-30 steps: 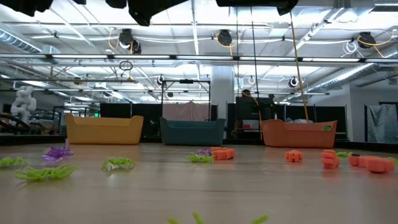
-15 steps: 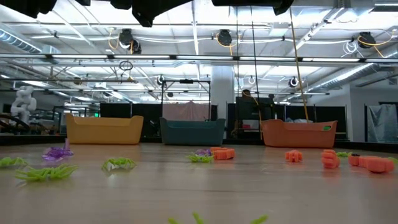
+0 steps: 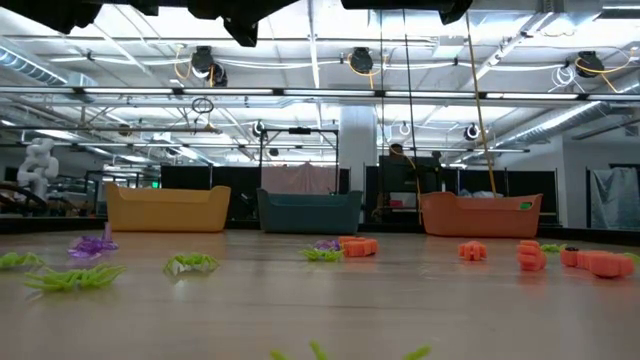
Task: Sort Halloween decoration
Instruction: Put the orange skeleton toy into the yellow bin
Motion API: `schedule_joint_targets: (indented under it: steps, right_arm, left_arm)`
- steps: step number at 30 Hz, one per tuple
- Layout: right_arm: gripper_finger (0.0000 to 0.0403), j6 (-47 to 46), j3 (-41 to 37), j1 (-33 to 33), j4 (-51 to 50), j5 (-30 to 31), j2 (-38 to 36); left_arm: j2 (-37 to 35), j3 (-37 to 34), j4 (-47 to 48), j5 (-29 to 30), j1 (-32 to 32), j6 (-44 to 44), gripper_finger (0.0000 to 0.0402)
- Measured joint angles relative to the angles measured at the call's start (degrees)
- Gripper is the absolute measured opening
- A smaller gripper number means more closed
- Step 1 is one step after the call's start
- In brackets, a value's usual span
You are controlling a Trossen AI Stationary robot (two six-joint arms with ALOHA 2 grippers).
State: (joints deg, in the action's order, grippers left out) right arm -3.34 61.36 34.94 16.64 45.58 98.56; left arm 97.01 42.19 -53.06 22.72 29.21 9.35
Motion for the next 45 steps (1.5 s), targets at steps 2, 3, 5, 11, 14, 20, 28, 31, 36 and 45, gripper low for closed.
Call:
schedule_joint_targets:
  steps: [2, 3, 5, 11, 14, 20, 28, 31, 36, 45]
  right_arm:
    - [0.0004, 0.01, 0.0, 0.0, 0.01, -0.05, 0.0]
    - [0.0004, 0.0, 0.0, 0.0, 0.02, -0.06, 0.0]
    - [0.0006, -0.02, 0.0, 0.0, 0.0, -0.02, 0.0]
    - [0.006, -1.67, 0.0, 0.23, -1.01, 0.73, 0.0]
    - [0.0105, -2.96, 0.0, 0.97, -3.7, 0.95, 0.0]
    - [0.0166, -12.16, 0.0, 3.31, -15.6, 0.88, 0.0]
    - [0.0173, -22.8, -0.02, 8.46, -25.71, 0.7, 0.0]
    - [0.0169, -23.45, -0.02, 10.12, -25.16, 1.2, 0.34]
    - [0.0168, -23.01, -0.02, 11.3, -25.03, 1.01, 0.5]
    - [0.0167, -23.02, -0.02, 11.32, -25.05, 0.79, 0.5]
  left_arm:
    - [0.0, 0.0, 0.01, 0.0, 0.0, -0.01, 0.006]
    - [0.0, 0.0, 0.02, 0.0, 0.0, 0.0, 0.0052]
    - [0.0, 0.0, 0.0, 0.0, 0.0, 0.01, 0.0038]
    - [0.0, -0.02, 0.87, 0.02, 0.01, -0.01, 0.0023]
    - [0.0, -0.09, 1.97, 0.11, 0.12, -0.06, 0.0022]
    - [-0.57, -0.09, 1.13, 0.82, 0.69, -4.65, 0.002]
    - [-5.67, -0.07, -0.99, 1.13, 2.93, -10.11, 0.0026]
    - [-6.59, -0.07, -0.63, 1.54, 3.23, -10.12, 0.0027]
    - [-6.71, -0.07, -0.43, 1.81, 3.19, -10.3, 0.0028]
    - [-6.71, -0.07, -0.24, 1.79, 3.19, -10.13, 0.0029]
